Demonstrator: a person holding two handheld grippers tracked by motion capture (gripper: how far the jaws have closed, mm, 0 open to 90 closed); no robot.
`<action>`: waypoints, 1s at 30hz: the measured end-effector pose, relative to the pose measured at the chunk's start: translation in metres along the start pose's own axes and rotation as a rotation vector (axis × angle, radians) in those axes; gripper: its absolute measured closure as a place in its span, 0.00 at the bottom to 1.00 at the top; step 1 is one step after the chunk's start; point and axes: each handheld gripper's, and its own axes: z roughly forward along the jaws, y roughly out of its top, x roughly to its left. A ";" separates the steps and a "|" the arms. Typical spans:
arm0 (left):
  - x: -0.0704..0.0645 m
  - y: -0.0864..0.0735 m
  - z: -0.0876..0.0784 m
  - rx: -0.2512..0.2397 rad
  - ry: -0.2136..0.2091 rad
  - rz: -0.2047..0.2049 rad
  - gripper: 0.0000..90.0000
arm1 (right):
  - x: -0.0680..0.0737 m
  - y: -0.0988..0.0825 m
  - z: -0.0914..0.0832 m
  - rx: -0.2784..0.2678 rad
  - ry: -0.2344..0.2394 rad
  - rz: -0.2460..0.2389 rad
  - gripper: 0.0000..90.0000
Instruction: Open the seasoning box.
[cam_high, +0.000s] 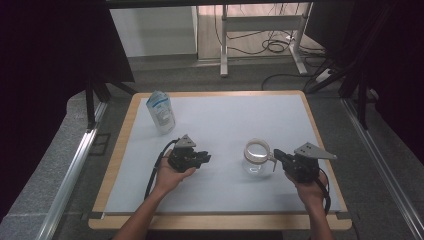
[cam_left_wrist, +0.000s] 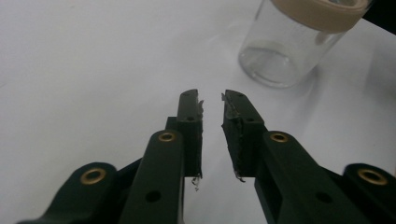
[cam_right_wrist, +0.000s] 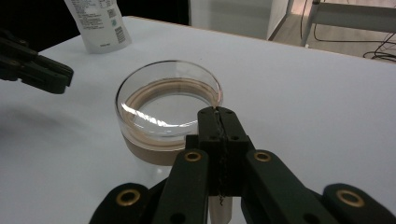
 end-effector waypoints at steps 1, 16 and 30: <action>-0.002 0.003 0.003 0.002 -0.009 0.003 0.89 | 0.000 0.000 0.000 -0.001 0.000 -0.001 1.00; -0.018 0.032 0.028 -0.009 -0.057 0.020 0.96 | -0.001 -0.001 0.000 0.001 0.004 0.002 1.00; -0.038 0.060 0.048 -0.027 -0.123 0.049 0.99 | -0.002 -0.003 0.000 0.006 0.004 0.001 1.00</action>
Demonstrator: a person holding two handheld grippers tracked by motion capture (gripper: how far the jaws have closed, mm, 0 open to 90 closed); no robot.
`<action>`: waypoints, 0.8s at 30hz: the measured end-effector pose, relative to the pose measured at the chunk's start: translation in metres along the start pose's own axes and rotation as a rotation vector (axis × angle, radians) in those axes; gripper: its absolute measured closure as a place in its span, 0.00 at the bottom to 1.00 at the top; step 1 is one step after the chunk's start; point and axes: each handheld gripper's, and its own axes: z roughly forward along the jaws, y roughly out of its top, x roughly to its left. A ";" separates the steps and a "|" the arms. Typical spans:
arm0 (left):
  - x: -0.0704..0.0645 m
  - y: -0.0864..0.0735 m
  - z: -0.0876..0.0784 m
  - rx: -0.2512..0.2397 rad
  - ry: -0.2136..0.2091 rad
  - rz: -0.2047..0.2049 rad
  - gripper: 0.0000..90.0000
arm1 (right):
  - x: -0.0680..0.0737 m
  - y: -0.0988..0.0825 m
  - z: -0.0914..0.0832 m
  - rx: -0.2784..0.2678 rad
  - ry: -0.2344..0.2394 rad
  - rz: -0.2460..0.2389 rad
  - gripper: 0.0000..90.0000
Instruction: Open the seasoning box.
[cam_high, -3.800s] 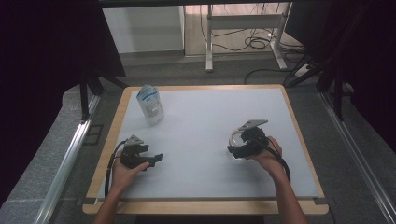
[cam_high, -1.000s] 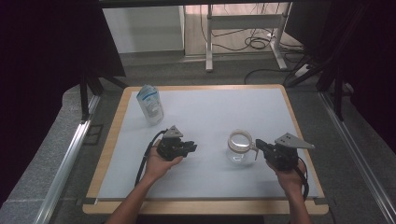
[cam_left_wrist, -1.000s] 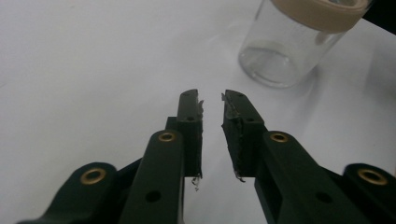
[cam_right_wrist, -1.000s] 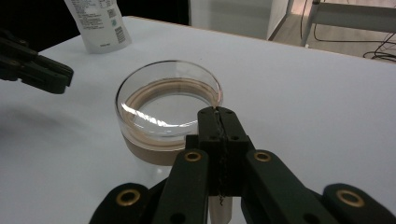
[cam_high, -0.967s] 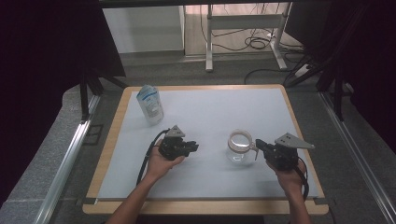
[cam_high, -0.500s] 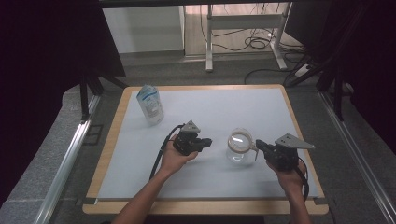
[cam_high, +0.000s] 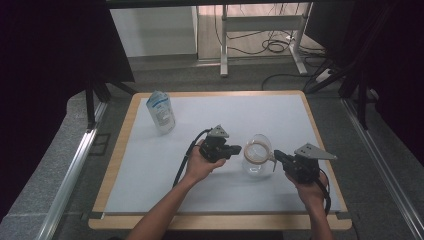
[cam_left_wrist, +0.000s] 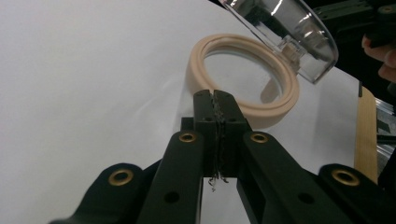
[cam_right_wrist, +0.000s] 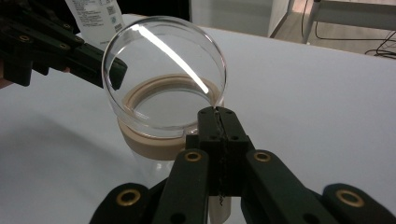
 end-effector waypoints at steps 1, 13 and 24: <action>-0.002 0.004 0.002 -0.002 -0.004 0.008 0.99 | 0.000 0.000 0.000 0.000 0.000 0.000 1.00; -0.010 0.013 0.003 -0.019 -0.035 0.021 1.00 | 0.001 -0.001 -0.001 -0.013 0.004 0.003 1.00; -0.022 0.026 0.001 -0.027 -0.048 0.049 1.00 | -0.011 -0.026 -0.015 -0.007 -0.037 0.082 0.92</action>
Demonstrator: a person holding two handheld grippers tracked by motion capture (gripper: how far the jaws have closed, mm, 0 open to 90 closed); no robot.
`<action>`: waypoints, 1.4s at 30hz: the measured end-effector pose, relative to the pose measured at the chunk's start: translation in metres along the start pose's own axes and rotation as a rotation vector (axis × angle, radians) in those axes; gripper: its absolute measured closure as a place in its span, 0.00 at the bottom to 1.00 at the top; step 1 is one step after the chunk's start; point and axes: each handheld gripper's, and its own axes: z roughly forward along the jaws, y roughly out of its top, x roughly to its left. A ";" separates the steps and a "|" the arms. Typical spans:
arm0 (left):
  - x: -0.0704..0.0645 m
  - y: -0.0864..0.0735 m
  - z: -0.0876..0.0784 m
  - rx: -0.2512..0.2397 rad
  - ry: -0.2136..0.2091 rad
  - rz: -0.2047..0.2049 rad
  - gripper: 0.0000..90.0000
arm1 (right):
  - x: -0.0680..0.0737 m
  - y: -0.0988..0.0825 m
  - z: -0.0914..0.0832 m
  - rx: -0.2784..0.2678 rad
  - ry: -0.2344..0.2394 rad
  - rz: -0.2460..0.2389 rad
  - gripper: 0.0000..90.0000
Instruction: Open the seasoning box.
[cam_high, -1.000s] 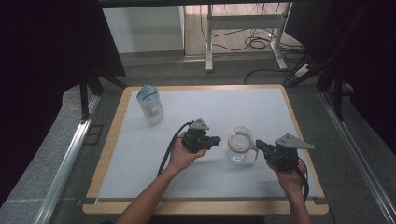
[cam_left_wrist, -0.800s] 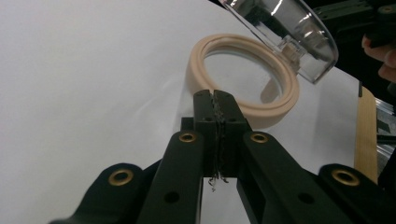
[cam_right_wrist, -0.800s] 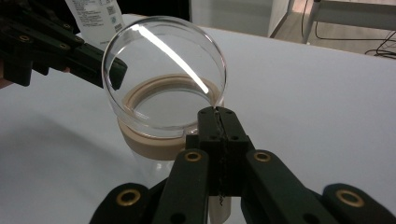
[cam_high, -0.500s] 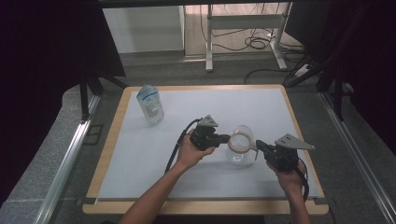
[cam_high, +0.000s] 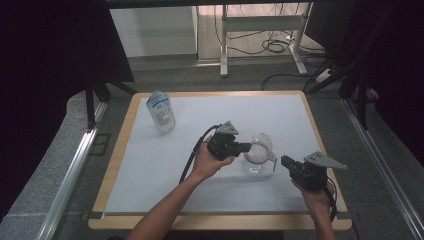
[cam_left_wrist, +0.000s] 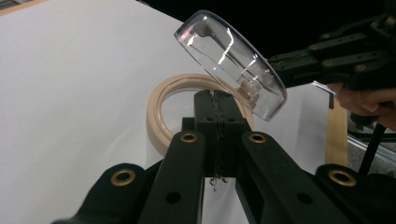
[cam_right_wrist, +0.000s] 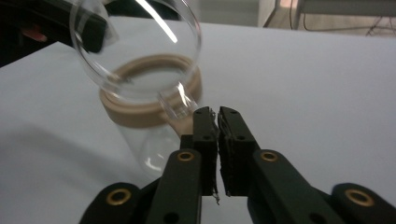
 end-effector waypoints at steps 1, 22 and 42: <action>0.000 0.000 0.000 0.000 0.000 0.000 1.00 | -0.002 -0.003 -0.001 0.005 -0.005 0.003 0.89; -0.038 0.024 0.026 0.020 -0.058 0.094 1.00 | 0.003 -0.035 0.015 0.119 0.014 0.009 0.68; 0.006 -0.027 -0.034 -0.029 0.026 0.003 0.79 | 0.041 -0.046 0.012 0.130 0.117 -0.045 0.58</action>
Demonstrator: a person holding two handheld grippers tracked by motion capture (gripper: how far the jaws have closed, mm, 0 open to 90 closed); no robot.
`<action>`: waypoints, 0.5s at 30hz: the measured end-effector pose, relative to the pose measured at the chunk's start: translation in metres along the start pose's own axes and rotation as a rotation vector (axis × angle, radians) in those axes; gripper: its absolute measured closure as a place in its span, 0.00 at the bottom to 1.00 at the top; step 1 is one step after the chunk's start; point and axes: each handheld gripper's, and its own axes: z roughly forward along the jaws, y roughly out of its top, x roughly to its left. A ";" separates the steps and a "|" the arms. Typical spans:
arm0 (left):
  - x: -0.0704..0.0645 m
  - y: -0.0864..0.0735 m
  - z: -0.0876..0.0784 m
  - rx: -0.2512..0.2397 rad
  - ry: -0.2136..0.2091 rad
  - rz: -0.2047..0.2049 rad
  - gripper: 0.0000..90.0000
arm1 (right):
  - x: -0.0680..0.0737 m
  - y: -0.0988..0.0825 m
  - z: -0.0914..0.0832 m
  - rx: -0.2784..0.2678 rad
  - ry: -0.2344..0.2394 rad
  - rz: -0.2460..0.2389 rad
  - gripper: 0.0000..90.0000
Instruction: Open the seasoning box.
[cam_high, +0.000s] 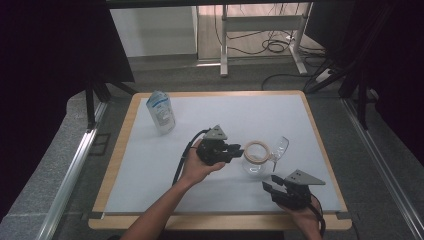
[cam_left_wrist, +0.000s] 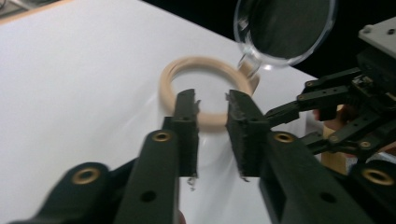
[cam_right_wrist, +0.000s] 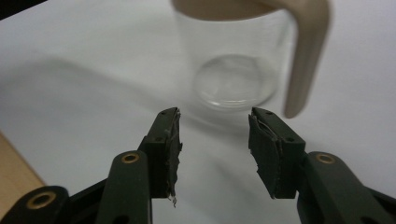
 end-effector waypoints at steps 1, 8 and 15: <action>0.002 -0.004 -0.004 -0.002 0.004 -0.011 0.77 | 0.003 0.000 0.001 0.000 0.009 -0.003 0.58; 0.011 -0.035 -0.025 -0.016 0.027 -0.044 0.50 | 0.025 0.004 0.010 -0.013 0.065 -0.046 0.57; 0.019 -0.069 -0.045 -0.016 0.094 -0.064 0.36 | 0.043 0.014 0.014 -0.031 0.099 -0.091 0.57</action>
